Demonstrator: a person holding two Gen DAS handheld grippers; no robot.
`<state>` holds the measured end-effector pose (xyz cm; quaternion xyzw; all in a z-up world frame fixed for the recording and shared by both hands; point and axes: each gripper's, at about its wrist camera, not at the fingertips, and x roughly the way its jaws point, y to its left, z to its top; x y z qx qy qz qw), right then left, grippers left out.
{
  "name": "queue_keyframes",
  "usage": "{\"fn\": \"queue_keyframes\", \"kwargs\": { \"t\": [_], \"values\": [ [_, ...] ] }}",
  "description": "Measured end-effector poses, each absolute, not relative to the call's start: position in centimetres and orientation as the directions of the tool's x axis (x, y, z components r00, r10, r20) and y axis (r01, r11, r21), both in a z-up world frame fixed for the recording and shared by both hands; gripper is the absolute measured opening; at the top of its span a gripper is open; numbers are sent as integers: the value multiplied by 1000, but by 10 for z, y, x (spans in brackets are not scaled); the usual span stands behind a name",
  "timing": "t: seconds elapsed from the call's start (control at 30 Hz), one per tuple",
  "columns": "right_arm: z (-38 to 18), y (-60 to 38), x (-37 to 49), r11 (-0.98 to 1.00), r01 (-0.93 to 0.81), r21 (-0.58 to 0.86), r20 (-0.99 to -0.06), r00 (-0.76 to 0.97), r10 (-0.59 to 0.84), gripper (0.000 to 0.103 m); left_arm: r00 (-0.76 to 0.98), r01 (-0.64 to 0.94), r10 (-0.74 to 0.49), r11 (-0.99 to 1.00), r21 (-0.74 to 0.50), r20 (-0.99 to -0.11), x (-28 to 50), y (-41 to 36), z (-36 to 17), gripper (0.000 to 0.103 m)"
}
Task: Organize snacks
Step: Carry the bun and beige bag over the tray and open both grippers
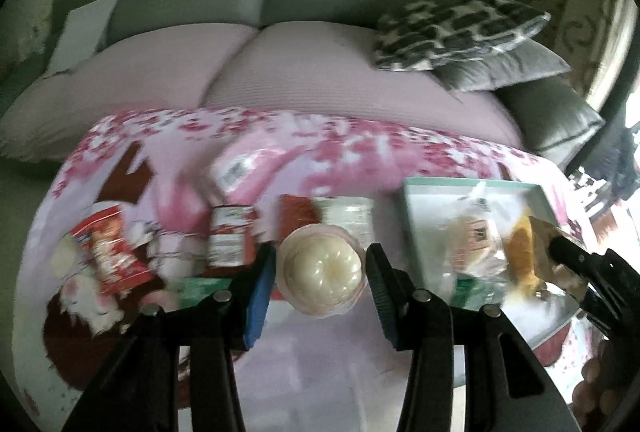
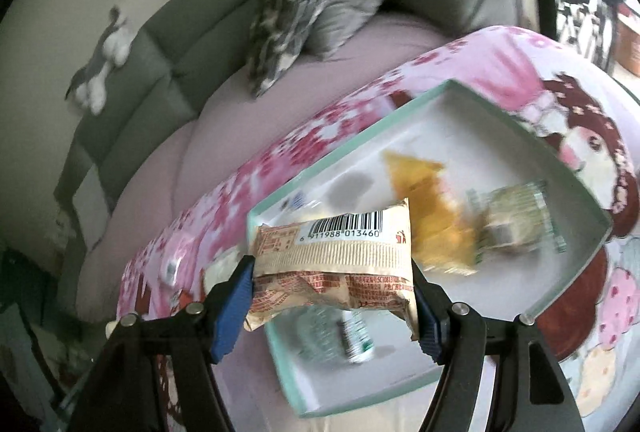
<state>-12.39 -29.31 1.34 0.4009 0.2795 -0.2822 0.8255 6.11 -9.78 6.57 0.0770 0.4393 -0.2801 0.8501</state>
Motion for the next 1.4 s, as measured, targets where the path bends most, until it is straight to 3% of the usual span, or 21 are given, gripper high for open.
{"fn": "queue_keyframes", "kwargs": {
  "t": [0.63,1.4],
  "values": [
    [-11,-365,-166,365,783,504,-657,622,-427,73,370,705,-448,706,-68,-814,57,-205,32,48],
    [-44,-394,-145,340,809,479,-685,587,-431,74,340,756,-433,654,-31,-835,72,-268,-1,48]
  ]
}}
